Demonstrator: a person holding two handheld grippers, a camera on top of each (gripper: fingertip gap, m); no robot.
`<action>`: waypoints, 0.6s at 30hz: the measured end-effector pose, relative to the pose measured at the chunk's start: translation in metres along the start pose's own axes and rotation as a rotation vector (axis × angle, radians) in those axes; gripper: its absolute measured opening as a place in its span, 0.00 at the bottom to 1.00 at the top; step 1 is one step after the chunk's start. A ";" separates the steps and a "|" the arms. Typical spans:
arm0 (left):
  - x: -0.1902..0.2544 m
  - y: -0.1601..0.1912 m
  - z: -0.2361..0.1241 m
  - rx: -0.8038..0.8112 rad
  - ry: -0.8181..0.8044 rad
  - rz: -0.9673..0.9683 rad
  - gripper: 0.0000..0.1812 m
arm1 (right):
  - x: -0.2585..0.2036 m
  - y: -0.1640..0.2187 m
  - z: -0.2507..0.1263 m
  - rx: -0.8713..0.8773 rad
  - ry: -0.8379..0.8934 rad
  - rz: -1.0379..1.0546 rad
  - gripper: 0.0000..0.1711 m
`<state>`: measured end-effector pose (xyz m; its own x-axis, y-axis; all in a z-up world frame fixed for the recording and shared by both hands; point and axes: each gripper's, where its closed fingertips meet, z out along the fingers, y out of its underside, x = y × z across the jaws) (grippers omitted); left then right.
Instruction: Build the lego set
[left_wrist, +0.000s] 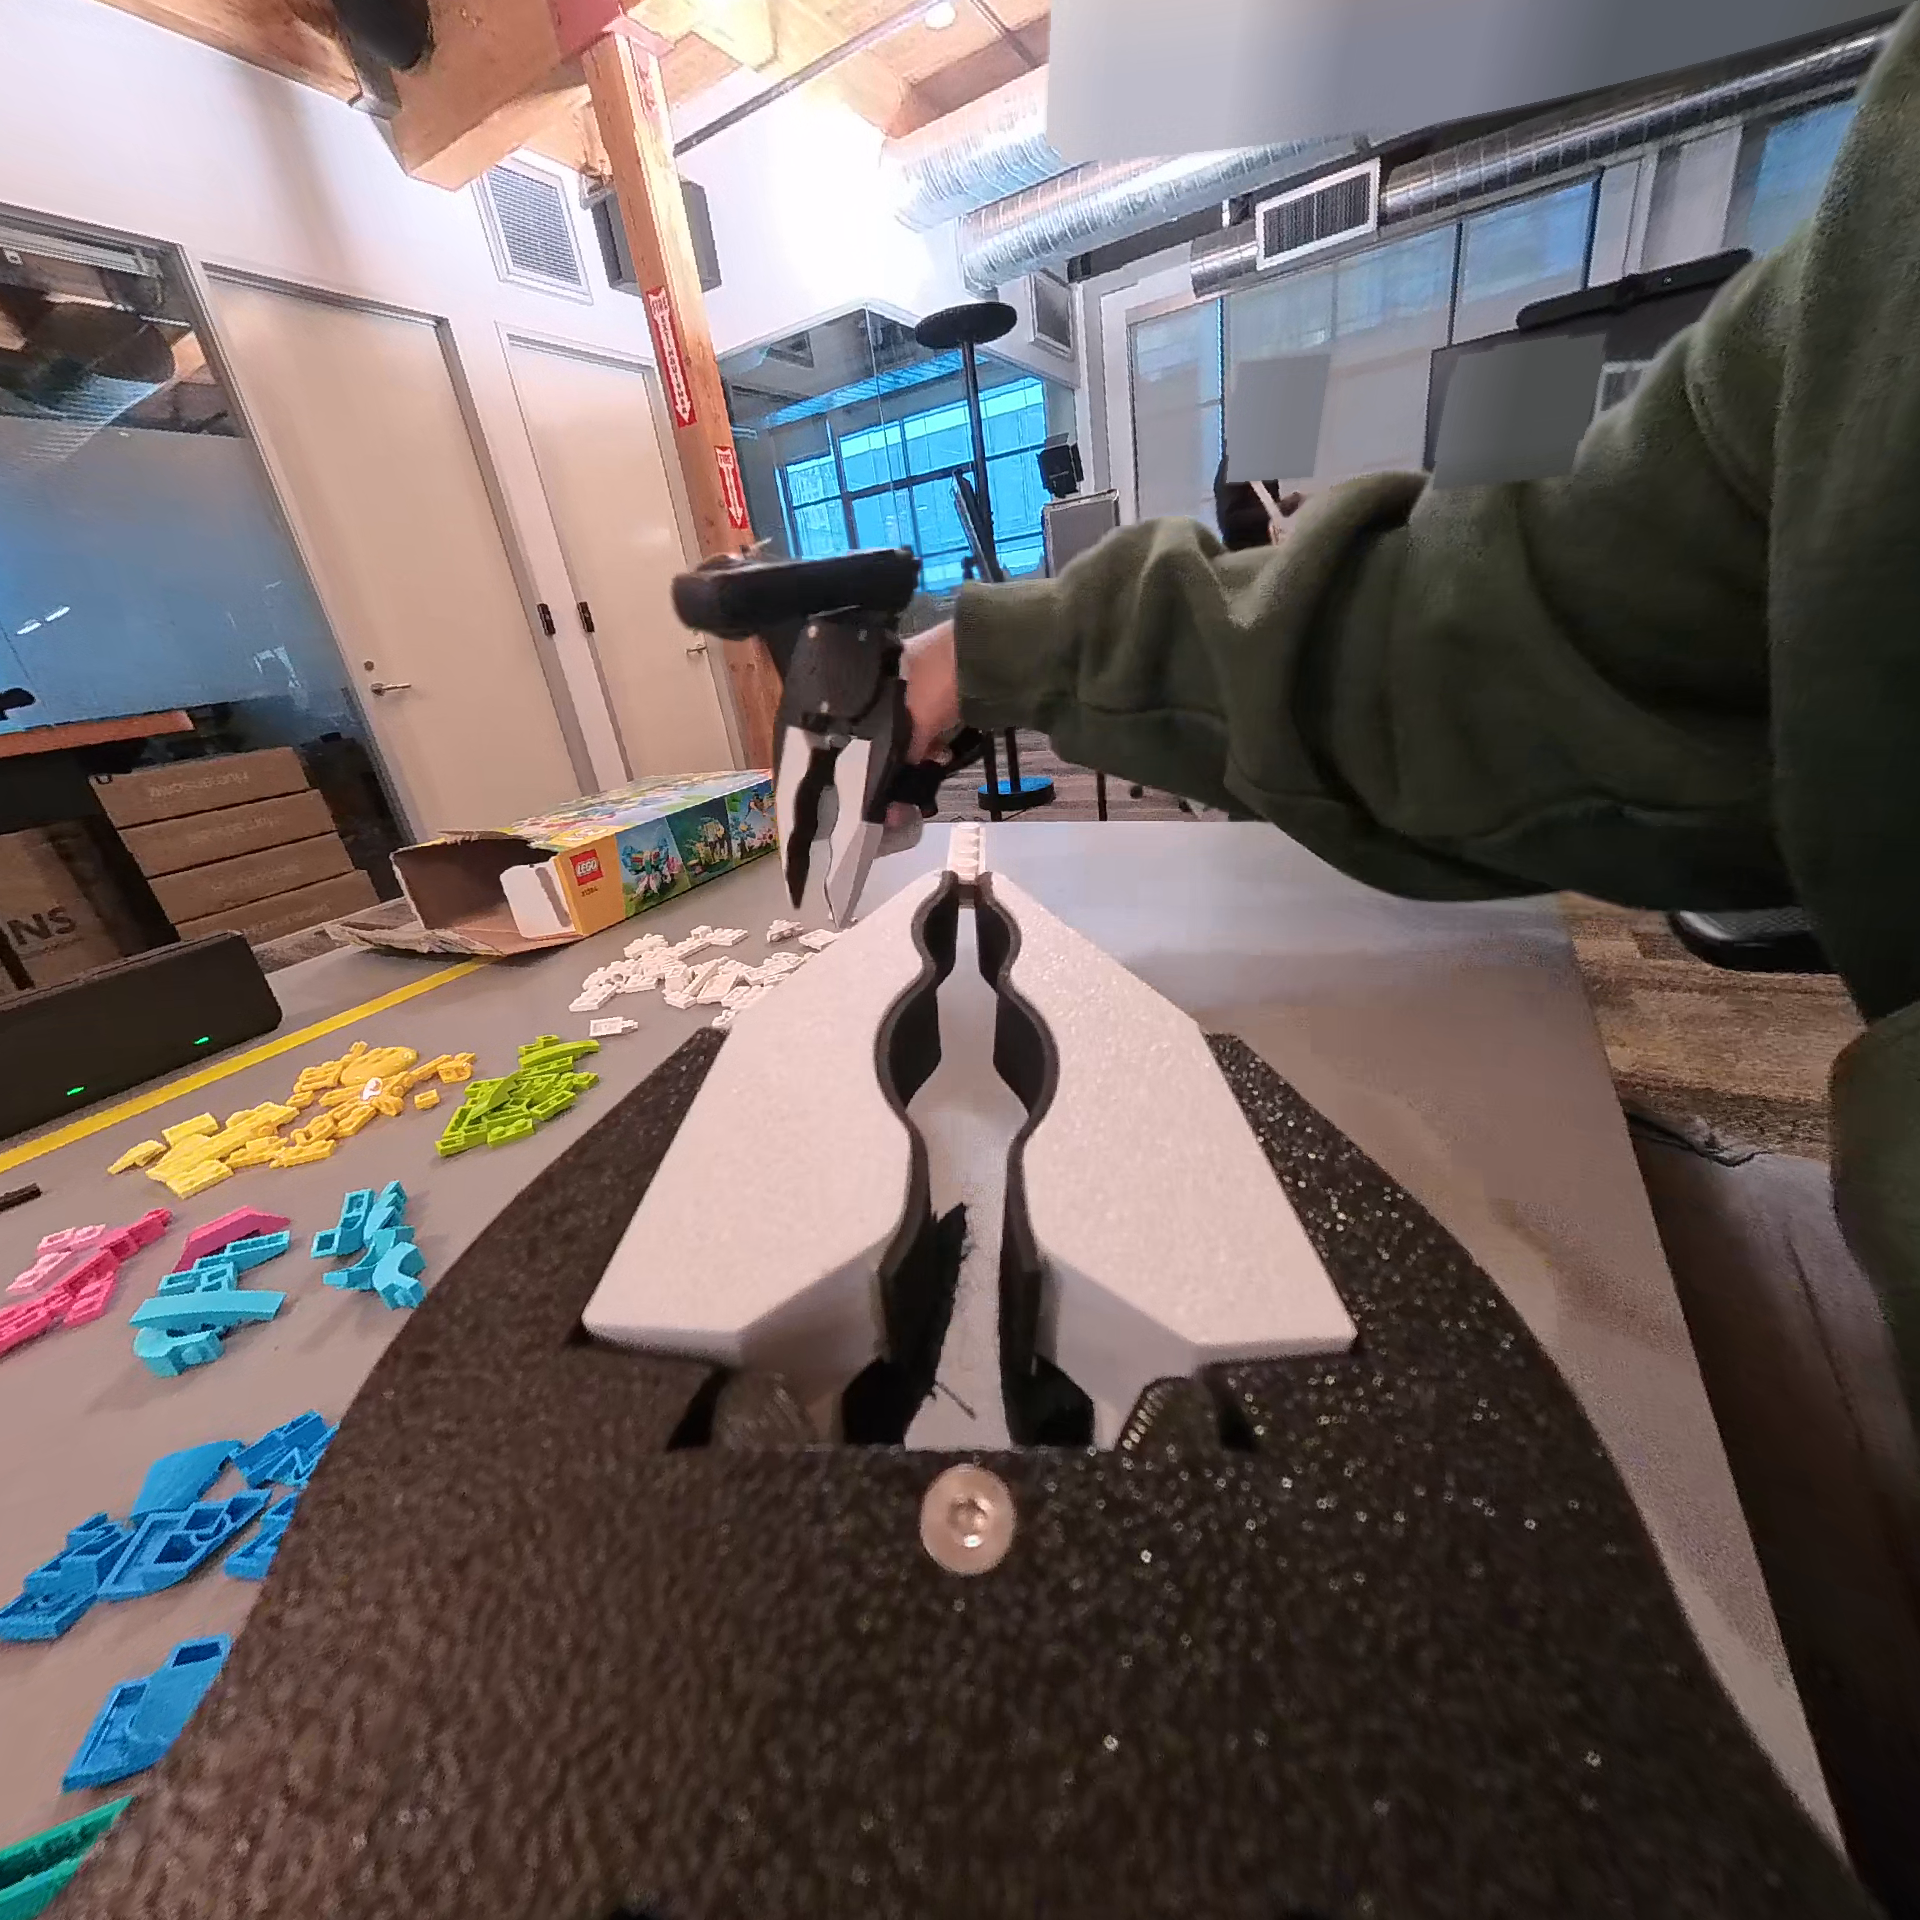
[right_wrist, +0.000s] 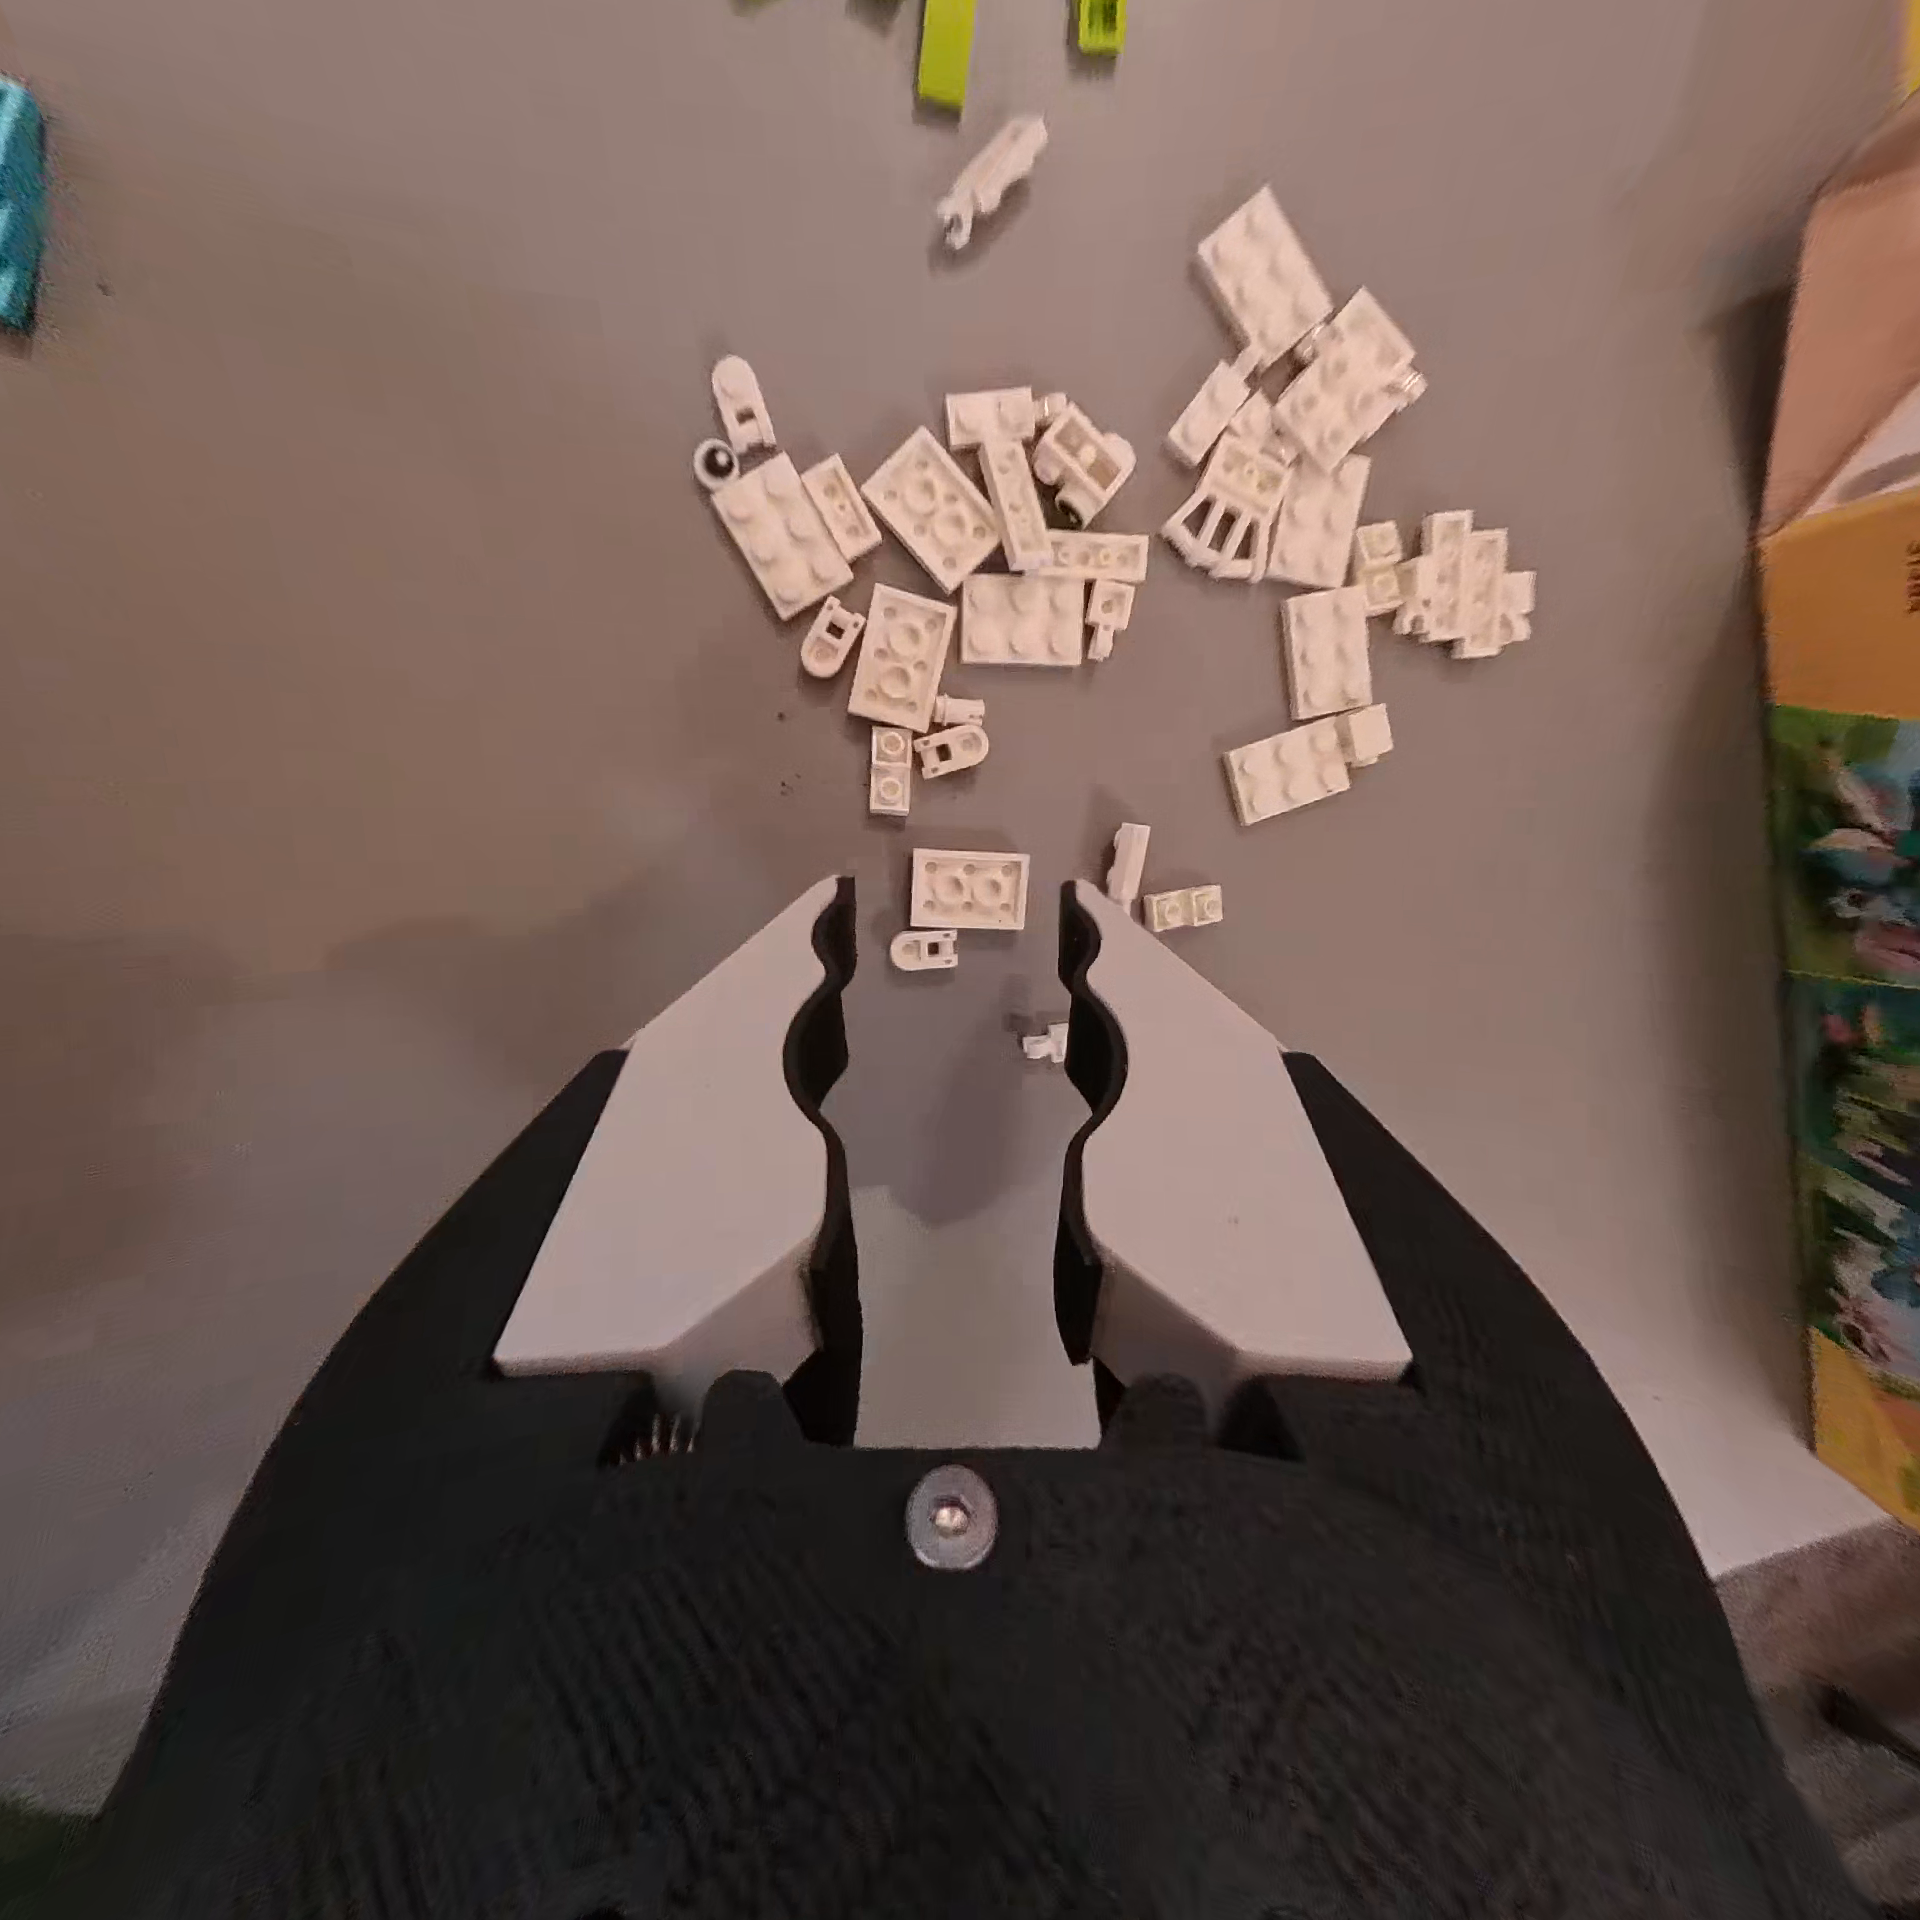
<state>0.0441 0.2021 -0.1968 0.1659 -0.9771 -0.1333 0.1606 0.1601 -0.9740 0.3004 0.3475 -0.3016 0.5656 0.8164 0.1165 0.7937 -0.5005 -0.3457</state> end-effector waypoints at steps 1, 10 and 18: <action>0.000 0.000 0.000 0.001 0.001 0.001 0.00 | 0.000 0.002 0.003 -0.030 -0.019 0.000 0.22; 0.001 -0.001 -0.002 0.006 0.004 -0.002 0.00 | 0.000 0.001 0.018 -0.133 -0.051 0.003 0.16; 0.001 0.000 -0.001 -0.002 0.005 0.001 0.00 | -0.065 -0.068 -0.010 0.354 -0.176 -0.007 0.13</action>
<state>0.0433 0.2012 -0.1974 0.1615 -0.9776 -0.1350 0.1584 0.1607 -0.9742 0.2115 0.3253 -0.2763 0.4886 0.8720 -0.0306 0.6539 -0.3892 -0.6488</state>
